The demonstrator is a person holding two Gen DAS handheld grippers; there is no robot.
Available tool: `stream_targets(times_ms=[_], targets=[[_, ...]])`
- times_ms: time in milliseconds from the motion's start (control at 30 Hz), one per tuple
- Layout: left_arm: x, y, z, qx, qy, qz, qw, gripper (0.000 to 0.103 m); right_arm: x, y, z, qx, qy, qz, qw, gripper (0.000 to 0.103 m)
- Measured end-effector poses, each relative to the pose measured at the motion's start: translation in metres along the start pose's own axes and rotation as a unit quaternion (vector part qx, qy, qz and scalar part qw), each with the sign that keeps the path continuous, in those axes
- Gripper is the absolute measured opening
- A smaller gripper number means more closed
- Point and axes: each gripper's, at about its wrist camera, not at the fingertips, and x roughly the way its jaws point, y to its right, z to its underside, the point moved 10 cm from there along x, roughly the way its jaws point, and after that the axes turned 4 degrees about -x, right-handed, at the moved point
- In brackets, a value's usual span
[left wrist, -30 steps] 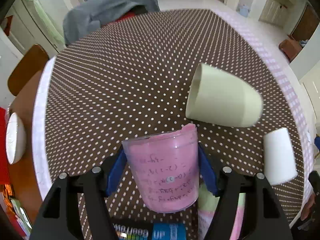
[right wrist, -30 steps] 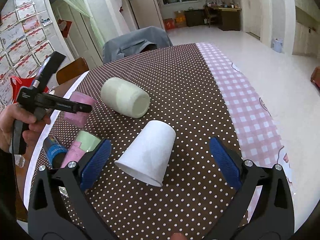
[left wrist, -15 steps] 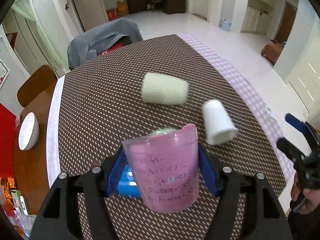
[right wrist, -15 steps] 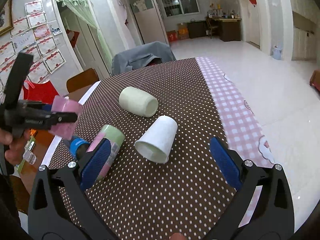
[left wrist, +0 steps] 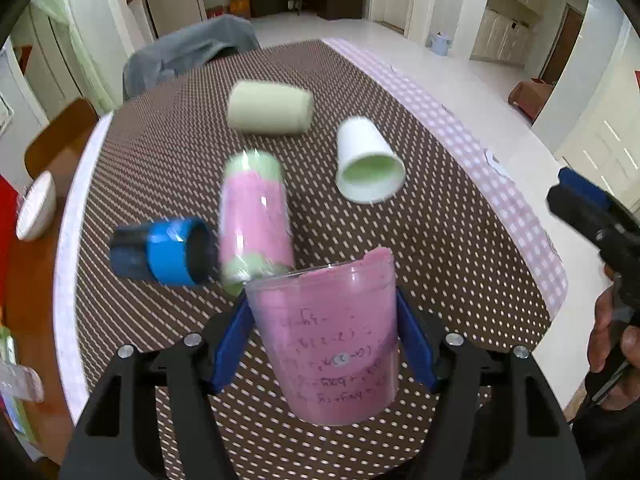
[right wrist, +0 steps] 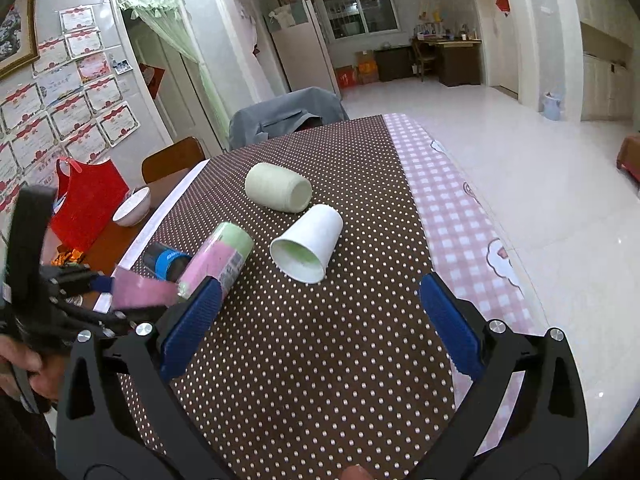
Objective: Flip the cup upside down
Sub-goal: 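Lift the pink cup with the left tool and set it upright, then open the left tool and withdraw from the pink cup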
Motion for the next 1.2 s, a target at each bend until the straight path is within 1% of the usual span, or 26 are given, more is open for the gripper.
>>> stream_targets(times_ms=[133,233,333,533,633,667,800,900,1100,1200], targets=[[0.013,0.008,0.019,-0.002,-0.008,-0.009,0.9999,0.068,-0.008,0.004,0.007,0.002,0.002,0.002,1.0,0.097],[0.025,0.013,0.03,-0.01,-0.018,0.0,0.9998,0.068,-0.011,0.004,0.015,-0.001,-0.001,0.002,1.0,0.097],[0.036,0.016,0.04,-0.017,-0.026,0.001,0.9995,0.068,-0.015,0.005,0.022,-0.004,-0.002,0.004,1.0,0.097],[0.053,0.017,0.048,-0.022,-0.034,0.0,0.9992,0.069,-0.02,0.004,0.032,-0.005,-0.003,0.004,1.0,0.097],[0.056,0.017,0.044,-0.014,-0.028,-0.014,0.9994,0.069,-0.022,0.003,0.033,-0.006,-0.002,0.004,1.0,0.097],[0.057,0.018,0.043,-0.011,-0.025,-0.017,0.9995,0.072,-0.022,0.003,0.032,-0.006,-0.001,0.004,1.0,0.097],[0.053,0.023,0.039,-0.009,-0.012,-0.014,0.9998,0.073,-0.026,0.0,0.033,-0.009,0.001,0.003,1.0,0.097],[0.046,0.021,0.04,-0.008,0.0,-0.031,0.9995,0.073,-0.026,-0.002,0.033,-0.011,0.002,0.001,1.0,0.097],[0.019,0.019,0.039,-0.021,0.04,-0.048,0.9978,0.073,-0.031,-0.009,0.031,-0.017,0.008,-0.007,1.0,0.097],[0.002,0.015,0.037,-0.031,0.065,-0.061,0.9956,0.073,-0.035,-0.014,0.029,-0.023,0.011,-0.009,1.0,0.097]])
